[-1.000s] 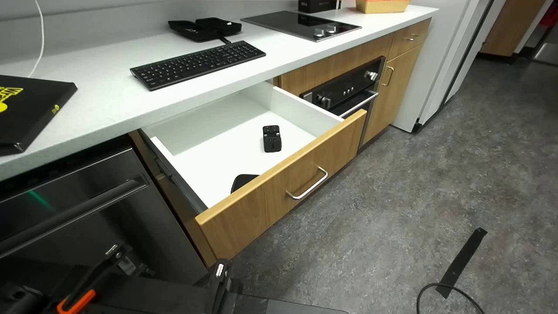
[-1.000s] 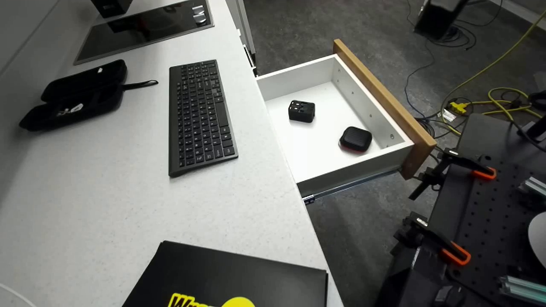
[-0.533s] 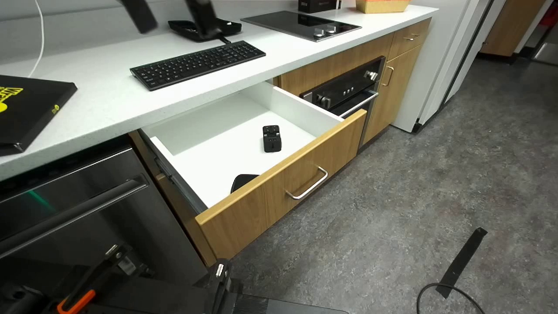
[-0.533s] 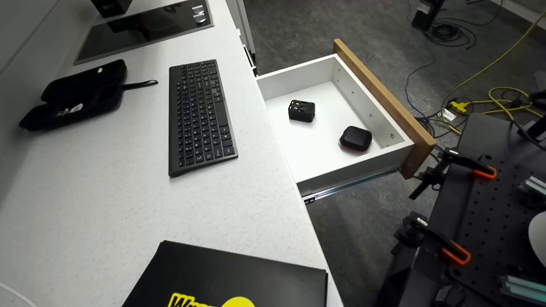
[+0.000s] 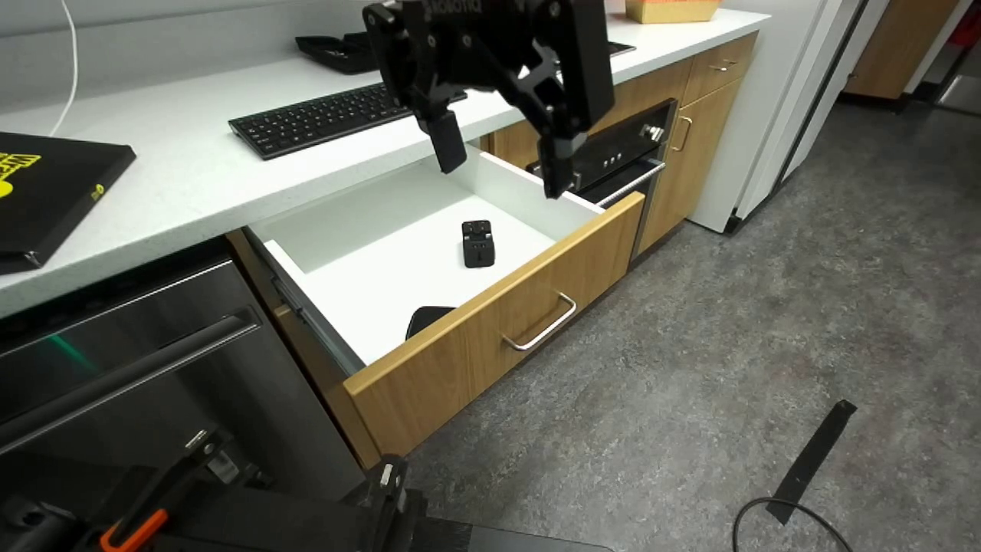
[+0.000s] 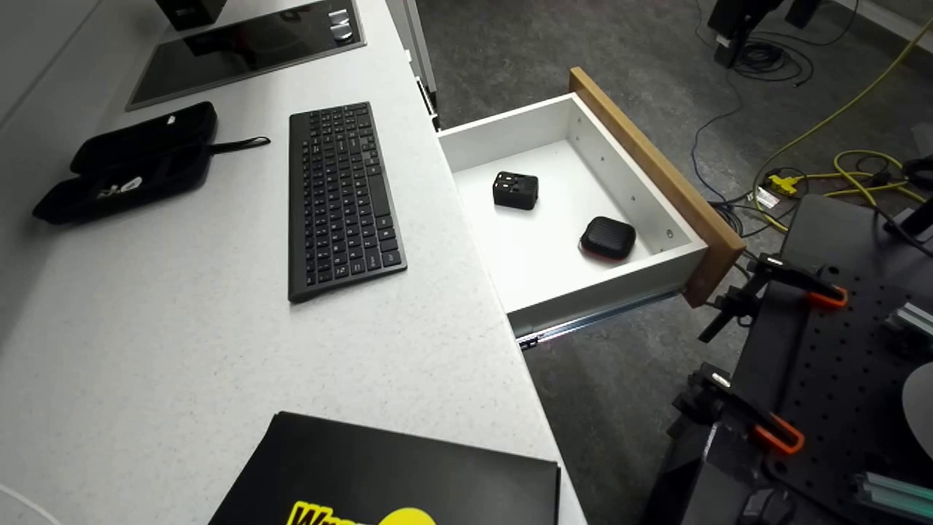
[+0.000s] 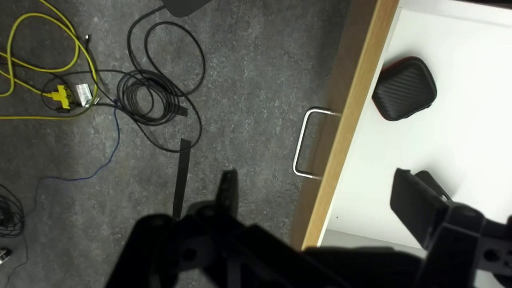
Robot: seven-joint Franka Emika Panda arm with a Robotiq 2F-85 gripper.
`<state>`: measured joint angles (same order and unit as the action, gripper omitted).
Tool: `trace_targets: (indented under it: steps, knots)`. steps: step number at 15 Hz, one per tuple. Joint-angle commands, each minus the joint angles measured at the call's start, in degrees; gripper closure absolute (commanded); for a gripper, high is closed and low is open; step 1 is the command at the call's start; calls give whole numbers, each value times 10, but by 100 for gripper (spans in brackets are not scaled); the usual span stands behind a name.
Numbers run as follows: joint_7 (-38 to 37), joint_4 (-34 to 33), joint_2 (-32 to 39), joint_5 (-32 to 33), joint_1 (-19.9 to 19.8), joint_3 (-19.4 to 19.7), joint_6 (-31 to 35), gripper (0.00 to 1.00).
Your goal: Push the open drawer closed
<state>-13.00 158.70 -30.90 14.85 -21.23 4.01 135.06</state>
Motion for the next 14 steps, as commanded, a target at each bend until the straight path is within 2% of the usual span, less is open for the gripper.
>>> trace_targets:
  steps: [1,3,4,5,7,11,14]
  knots:
    - [-2,-1,-3,3,5,2,-2,0]
    - [-2,-1,-7,2,5,2,-2,0]
    - [-12,13,-12,15,-1,-4,18,0]
    - [-19,0,8,20,-8,-3,33,0]
    - [-47,1,47,44,-40,1,95,0]
    - [-136,-32,156,135,-134,-6,191,0]
    - [-230,-91,257,209,-181,-10,216,0]
